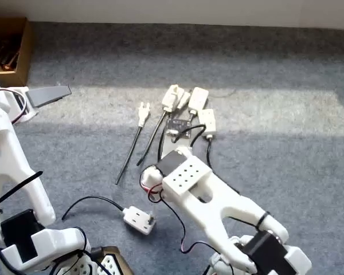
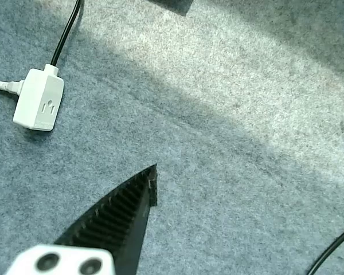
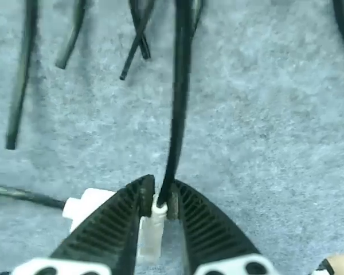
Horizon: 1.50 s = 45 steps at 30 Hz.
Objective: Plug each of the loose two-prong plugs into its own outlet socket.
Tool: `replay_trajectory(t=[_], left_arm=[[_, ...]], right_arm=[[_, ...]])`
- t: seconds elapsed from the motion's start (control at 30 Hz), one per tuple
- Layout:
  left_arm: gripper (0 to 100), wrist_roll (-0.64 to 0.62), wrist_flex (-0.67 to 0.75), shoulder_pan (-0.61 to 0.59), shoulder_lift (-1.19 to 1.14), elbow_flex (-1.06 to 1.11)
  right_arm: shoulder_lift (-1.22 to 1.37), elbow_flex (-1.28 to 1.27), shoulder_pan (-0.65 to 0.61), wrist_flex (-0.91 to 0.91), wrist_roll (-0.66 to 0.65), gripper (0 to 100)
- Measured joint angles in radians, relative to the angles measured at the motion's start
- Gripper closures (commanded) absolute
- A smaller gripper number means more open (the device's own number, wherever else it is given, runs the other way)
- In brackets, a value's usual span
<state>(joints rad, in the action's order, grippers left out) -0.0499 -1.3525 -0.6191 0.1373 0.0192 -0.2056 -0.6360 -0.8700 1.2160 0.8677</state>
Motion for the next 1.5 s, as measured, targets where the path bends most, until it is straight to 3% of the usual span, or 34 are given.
replay_trajectory(t=[0.33,0.47,0.63,0.8,0.87,0.93,1.07,1.3,1.37,1.5], left_arm=[[38,0.0,0.0,0.0,0.0,0.0],[38,0.002,0.0,0.025,0.0,0.0],[38,0.13,-0.008,0.158,-0.002,-0.077],[38,0.181,-0.176,0.267,0.061,-0.328],[38,0.267,-0.311,0.345,0.095,-0.411],[38,0.376,-0.4,0.437,0.123,-0.387],[38,0.606,-0.42,0.537,0.127,-0.137],[38,1.185,-0.42,0.589,0.209,0.236],[38,1.263,-0.4,0.643,0.253,0.318],[38,1.293,-0.241,0.784,0.299,0.543]], right_arm=[[0.035,0.003,0.006,0.015,0.0,99.2],[-0.063,0.003,0.115,0.028,-0.012,99.2],[-0.19,0.069,0.308,0.032,-0.207,99.2],[-0.249,0.097,0.471,0.006,-0.614,99.2],[-0.272,0.094,0.489,-0.005,-0.77,99.2],[-0.308,0.06,0.494,-0.041,-0.838,99.2],[-0.416,-0.103,0.528,-0.195,-0.873,99.3],[-0.591,-0.37,0.557,-0.371,-0.919,99.3],[-0.615,-0.371,0.557,-0.379,-0.925,99.3],[-0.628,-0.381,0.555,-0.384,-0.925,99.3]])
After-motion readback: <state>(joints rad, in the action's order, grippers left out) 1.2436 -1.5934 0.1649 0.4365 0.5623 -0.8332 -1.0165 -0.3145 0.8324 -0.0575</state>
